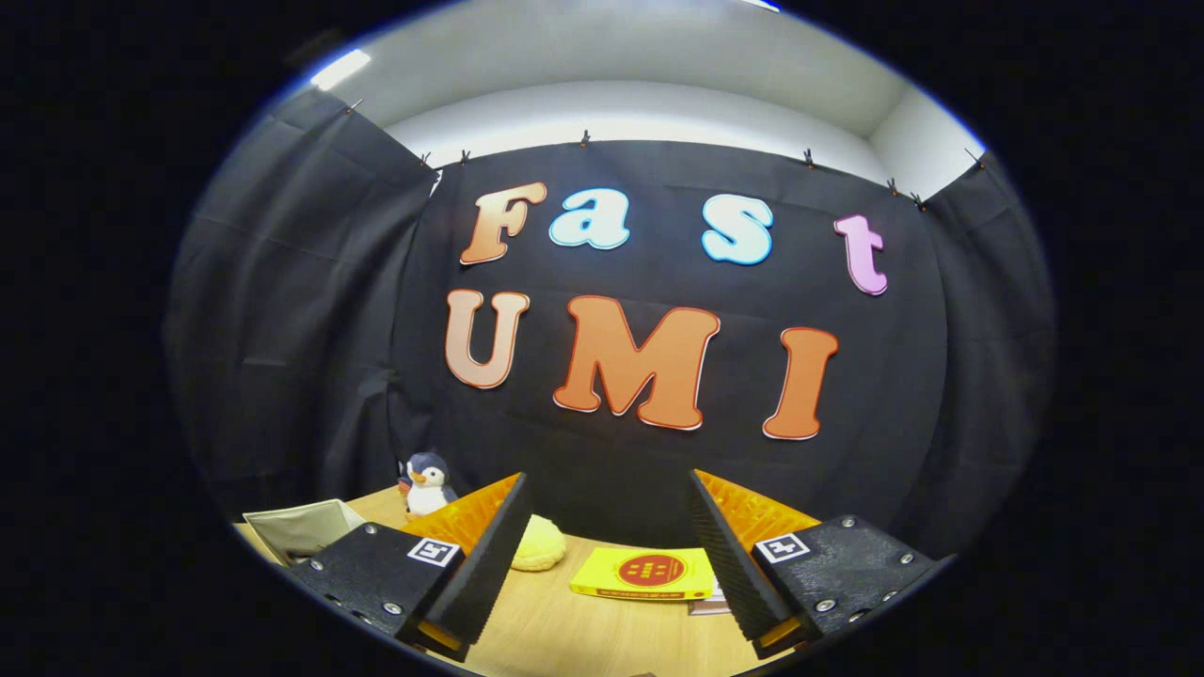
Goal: Open the storage box then place both shoes into the box .Put the left shoe in first, then the right shoe, with the right side of both shoes facing outward in a uniform manner.
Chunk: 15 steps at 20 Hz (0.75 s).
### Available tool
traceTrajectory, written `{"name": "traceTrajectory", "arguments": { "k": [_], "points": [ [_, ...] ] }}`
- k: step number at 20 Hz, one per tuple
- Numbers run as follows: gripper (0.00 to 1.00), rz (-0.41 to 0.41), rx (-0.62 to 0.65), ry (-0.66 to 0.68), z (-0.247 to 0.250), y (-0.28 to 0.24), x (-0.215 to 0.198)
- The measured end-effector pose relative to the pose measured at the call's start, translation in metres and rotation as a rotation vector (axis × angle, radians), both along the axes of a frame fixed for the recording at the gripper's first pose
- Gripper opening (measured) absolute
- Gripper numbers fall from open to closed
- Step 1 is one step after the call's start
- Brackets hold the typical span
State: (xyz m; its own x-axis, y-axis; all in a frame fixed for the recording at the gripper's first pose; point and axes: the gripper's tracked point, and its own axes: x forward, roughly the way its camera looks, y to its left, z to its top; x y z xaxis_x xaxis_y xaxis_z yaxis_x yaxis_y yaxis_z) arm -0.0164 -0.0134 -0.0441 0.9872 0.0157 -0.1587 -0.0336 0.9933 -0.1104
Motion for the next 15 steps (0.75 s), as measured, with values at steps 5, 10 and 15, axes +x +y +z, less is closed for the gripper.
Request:
{"name": "traceTrajectory", "arguments": {
  "k": [5,10,15],
  "points": [
    [0.99,-0.014,0.014,-0.02,0.012,-0.015,-0.008],
    [0.99,-0.013,0.03,-0.042,0.021,-0.013,-0.006],
    [0.99,-0.029,0.029,-0.055,0.026,-0.012,-0.007]
  ]
}}
